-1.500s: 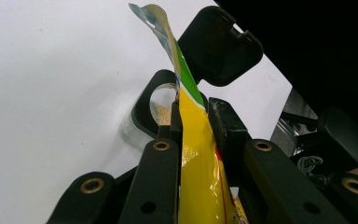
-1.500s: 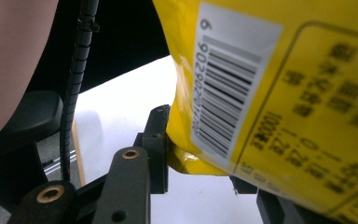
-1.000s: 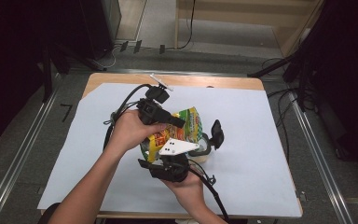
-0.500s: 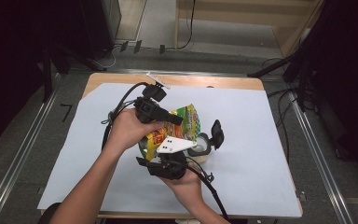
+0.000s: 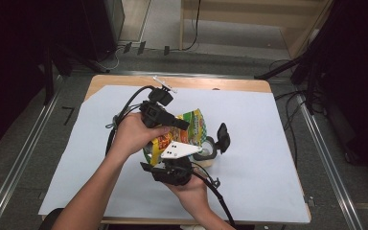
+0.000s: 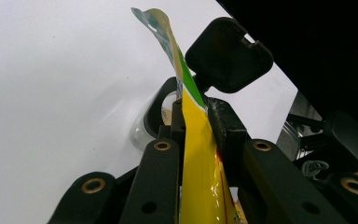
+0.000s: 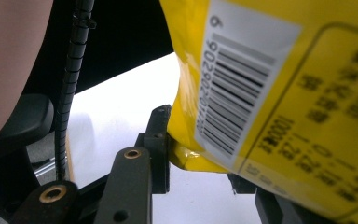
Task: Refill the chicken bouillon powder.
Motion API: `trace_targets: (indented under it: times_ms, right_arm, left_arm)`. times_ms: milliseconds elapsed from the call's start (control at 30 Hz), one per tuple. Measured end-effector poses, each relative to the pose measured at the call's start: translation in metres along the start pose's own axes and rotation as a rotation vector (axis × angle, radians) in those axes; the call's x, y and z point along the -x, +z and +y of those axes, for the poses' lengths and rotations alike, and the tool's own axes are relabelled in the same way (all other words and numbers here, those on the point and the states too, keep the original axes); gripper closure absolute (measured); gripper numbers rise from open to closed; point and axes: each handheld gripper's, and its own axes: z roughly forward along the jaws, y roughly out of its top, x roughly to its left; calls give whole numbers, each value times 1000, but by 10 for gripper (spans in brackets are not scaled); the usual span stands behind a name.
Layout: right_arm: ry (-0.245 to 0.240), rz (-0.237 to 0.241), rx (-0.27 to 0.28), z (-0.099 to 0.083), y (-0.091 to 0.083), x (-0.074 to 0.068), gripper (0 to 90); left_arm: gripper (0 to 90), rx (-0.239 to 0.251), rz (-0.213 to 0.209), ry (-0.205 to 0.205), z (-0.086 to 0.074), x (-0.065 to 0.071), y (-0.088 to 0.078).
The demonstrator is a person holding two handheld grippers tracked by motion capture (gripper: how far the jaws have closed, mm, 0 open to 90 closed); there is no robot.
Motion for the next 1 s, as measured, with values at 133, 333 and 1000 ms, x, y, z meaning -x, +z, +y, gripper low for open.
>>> trace_targets:
  times_ms: [133, 333, 1000]
  right_arm:
    - [-1, 0, -3, 0, 0, 0, 673]
    - [2, 0, -10, 0, -1, 0, 673]
    - [4, 4, -17, 0, -3, -1, 674]
  left_arm:
    - [817, 0, -2, 0, 0, 0, 0]
    - [817, -5, -11, -7, 0, -2, 1]
    - [815, -11, -28, -24, 0, -4, 2]
